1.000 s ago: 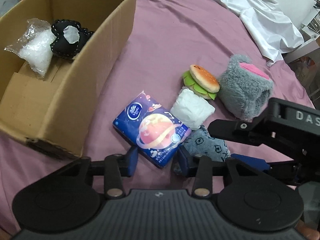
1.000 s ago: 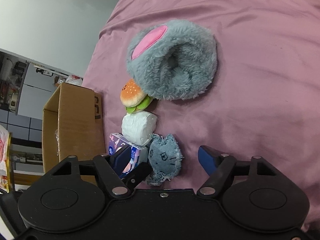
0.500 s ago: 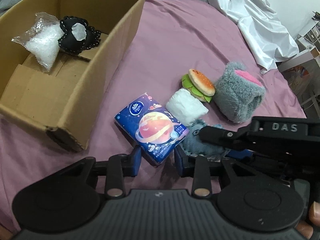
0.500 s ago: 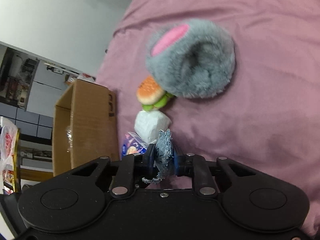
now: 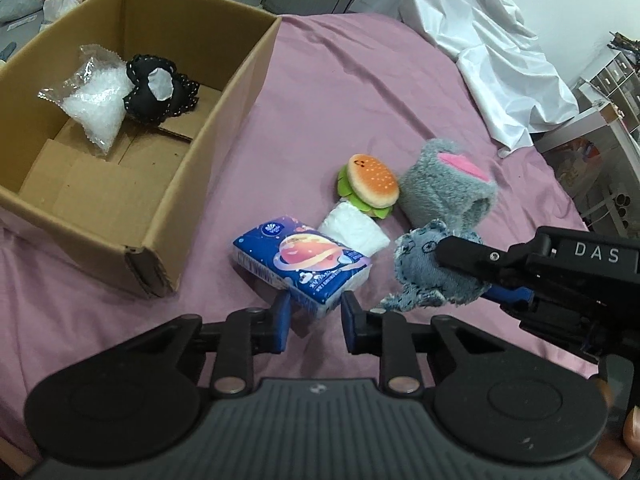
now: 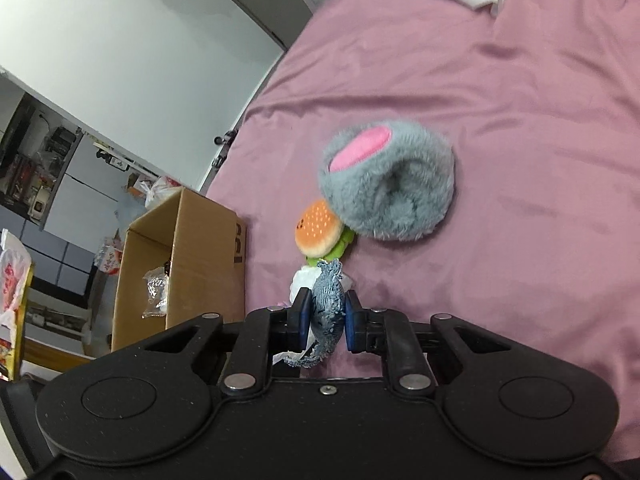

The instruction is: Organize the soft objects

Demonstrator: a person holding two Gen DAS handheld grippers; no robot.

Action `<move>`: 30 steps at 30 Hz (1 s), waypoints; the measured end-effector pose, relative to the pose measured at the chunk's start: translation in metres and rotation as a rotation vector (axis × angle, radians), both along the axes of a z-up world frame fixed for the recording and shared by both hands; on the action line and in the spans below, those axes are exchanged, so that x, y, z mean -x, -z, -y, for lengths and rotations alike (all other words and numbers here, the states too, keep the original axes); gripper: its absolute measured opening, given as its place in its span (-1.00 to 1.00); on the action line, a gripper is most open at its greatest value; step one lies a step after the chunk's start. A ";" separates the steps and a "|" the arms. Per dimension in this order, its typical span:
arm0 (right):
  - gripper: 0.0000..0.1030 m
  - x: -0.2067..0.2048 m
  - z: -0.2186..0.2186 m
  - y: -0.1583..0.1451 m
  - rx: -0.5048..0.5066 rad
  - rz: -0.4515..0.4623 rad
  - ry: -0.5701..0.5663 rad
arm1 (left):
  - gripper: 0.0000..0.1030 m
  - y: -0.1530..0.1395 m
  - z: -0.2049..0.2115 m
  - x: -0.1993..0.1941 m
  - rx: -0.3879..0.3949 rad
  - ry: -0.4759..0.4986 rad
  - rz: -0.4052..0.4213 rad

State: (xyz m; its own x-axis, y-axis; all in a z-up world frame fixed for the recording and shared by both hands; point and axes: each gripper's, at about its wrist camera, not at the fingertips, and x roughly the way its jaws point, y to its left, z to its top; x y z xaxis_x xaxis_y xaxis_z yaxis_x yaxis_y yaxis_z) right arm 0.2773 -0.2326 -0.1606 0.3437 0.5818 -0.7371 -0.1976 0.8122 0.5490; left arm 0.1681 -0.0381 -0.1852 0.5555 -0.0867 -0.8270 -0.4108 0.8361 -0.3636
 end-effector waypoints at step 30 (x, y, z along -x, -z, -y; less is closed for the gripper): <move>-0.66 0.014 0.019 -0.015 0.032 0.071 0.065 | -0.74 -0.023 0.005 0.003 0.027 0.012 0.000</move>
